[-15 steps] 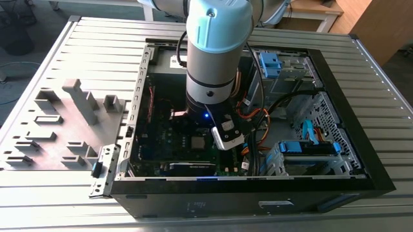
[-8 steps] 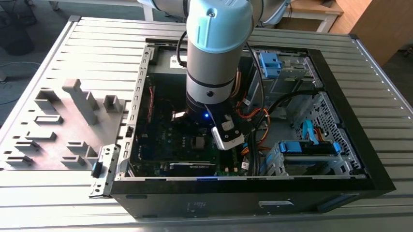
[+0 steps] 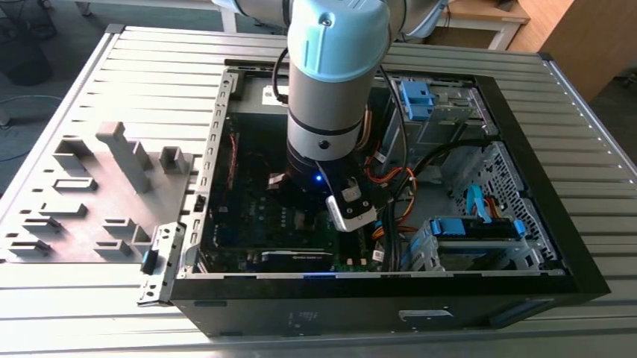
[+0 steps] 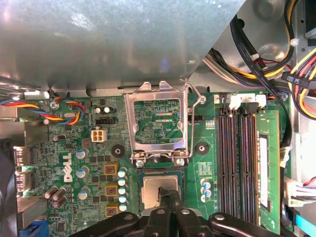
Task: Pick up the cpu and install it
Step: 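Place the cpu into insertion slot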
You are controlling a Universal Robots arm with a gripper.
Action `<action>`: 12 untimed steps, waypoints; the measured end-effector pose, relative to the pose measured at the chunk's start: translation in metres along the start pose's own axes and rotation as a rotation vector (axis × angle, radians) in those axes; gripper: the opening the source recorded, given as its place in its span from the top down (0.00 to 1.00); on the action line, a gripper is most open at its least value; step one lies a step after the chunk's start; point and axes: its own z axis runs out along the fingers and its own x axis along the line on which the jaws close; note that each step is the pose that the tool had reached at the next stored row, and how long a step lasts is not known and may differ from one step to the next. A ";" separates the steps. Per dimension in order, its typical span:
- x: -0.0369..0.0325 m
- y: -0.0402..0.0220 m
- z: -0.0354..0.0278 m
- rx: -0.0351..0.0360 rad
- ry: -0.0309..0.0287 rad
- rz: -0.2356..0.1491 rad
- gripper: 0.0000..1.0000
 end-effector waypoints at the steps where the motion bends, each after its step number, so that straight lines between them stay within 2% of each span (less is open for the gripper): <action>1: 0.0000 0.0000 0.0000 0.0000 0.0000 0.000 0.89; 4: 0.0000 0.0000 0.0000 0.0000 0.0000 0.000 0.89; 7: 0.0030 0.0003 0.0007 0.0000 0.0000 0.000 0.89; 12: 0.0041 0.0002 0.0053 -0.0001 0.0000 0.004 0.89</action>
